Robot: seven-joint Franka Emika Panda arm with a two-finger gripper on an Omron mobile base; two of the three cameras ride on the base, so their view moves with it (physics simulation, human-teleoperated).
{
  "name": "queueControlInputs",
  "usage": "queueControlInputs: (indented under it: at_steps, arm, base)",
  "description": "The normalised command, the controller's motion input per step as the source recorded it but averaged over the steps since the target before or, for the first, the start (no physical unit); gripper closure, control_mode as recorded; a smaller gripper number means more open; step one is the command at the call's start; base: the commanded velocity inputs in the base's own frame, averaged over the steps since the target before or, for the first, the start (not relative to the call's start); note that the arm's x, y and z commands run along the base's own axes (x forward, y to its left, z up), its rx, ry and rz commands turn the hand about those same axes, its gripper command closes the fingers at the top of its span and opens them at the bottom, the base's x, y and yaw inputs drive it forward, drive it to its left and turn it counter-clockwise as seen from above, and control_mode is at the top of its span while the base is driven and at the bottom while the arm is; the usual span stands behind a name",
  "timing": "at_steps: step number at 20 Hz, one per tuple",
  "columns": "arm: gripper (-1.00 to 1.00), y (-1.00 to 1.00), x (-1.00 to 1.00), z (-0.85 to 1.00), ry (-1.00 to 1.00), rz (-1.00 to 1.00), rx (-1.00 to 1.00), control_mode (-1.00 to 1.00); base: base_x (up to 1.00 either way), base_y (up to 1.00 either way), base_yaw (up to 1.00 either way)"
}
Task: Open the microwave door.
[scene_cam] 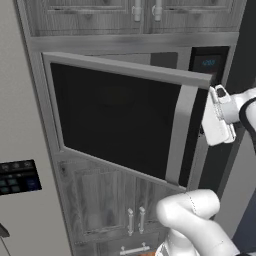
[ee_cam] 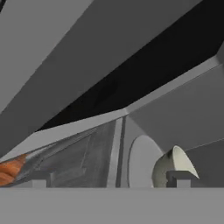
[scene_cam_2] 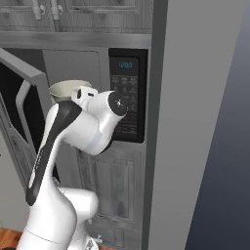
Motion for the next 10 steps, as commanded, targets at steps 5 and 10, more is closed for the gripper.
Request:
queueControlInputs:
  at_steps: [5,10]
  arm:
    - [-1.00,0.23,0.51,0.00,0.00,0.21,0.05,-1.00]
    - [-1.00,0.32,0.02,0.00,0.00,0.27,0.05,-1.00]
  base:
    - [0.00,0.00,0.00]
    - [0.00,0.00,0.00]
